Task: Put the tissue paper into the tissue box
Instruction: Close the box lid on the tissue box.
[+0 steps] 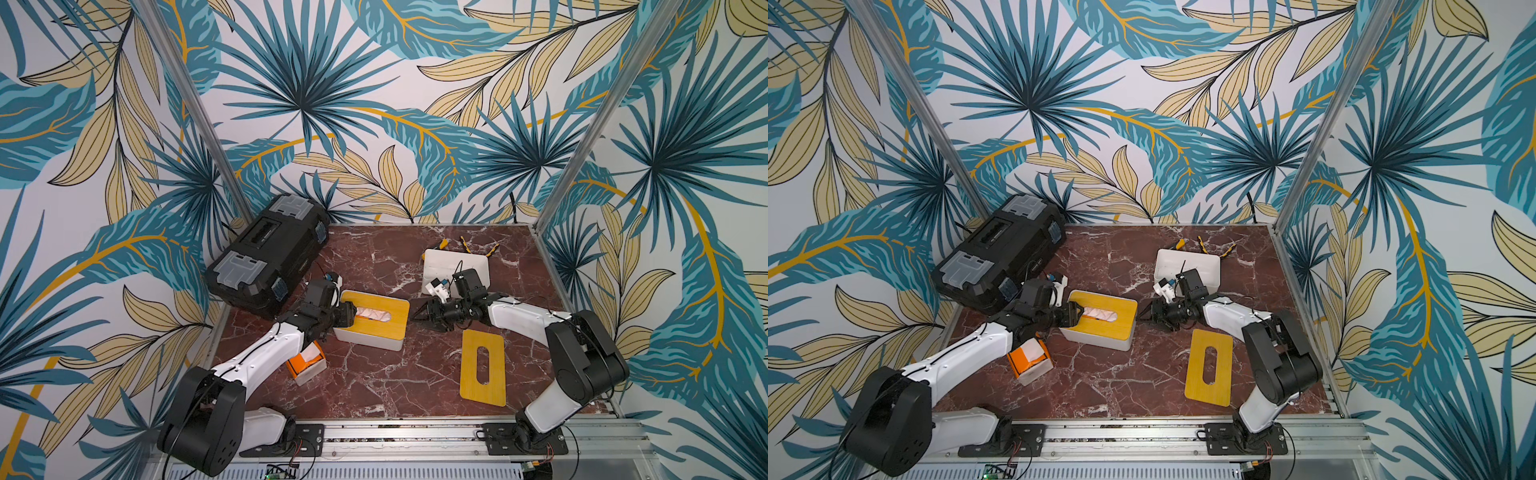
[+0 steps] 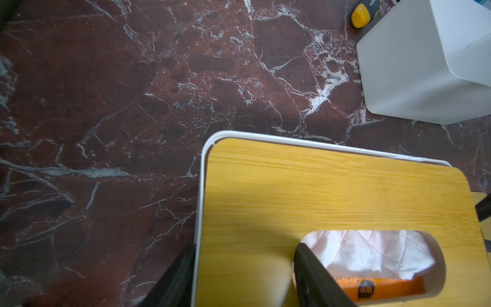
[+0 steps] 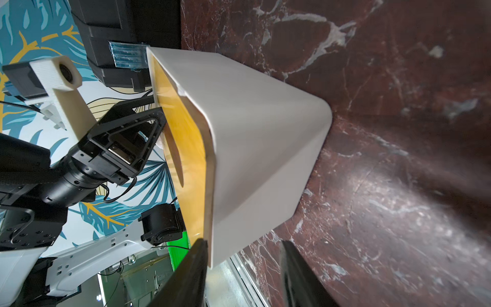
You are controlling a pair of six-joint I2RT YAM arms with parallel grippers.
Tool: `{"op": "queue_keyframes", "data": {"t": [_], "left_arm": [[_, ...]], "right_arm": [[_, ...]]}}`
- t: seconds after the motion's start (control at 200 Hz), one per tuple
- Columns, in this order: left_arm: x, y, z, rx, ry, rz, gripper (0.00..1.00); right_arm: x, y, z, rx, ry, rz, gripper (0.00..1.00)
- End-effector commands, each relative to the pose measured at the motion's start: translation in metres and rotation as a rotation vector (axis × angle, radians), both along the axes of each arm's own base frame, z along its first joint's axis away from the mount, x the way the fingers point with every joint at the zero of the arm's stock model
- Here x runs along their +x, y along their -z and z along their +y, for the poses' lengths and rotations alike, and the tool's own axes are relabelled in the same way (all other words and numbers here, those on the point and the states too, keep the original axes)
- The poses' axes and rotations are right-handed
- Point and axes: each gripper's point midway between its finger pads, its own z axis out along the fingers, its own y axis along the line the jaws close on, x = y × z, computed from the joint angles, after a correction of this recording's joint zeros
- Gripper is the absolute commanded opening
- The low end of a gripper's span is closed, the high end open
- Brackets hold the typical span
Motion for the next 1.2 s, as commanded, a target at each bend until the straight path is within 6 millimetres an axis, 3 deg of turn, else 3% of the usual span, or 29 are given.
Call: {"op": "queue_keyframes", "data": {"t": [0.0,0.26,0.631,1.007,1.192], "left_arm": [[-0.005,0.0,-0.006,-0.008,0.032,0.036,0.59],[-0.008,-0.005,-0.005,-0.008,0.032,0.03,0.6],[-0.008,-0.01,-0.011,-0.054,0.047,0.007,0.62],[-0.008,-0.011,-0.018,-0.095,0.061,-0.006,0.62],[-0.008,-0.008,-0.023,-0.135,0.069,-0.005,0.62]], "right_arm": [[0.003,-0.003,0.003,-0.023,-0.006,-0.043,0.5],[0.015,0.017,0.019,-0.042,-0.004,-0.027,0.5],[0.026,0.053,0.025,-0.091,0.022,-0.022,0.49],[0.027,0.099,0.026,-0.283,0.057,-0.037,0.49],[0.029,0.106,0.022,-0.406,0.096,-0.089,0.49]]}}
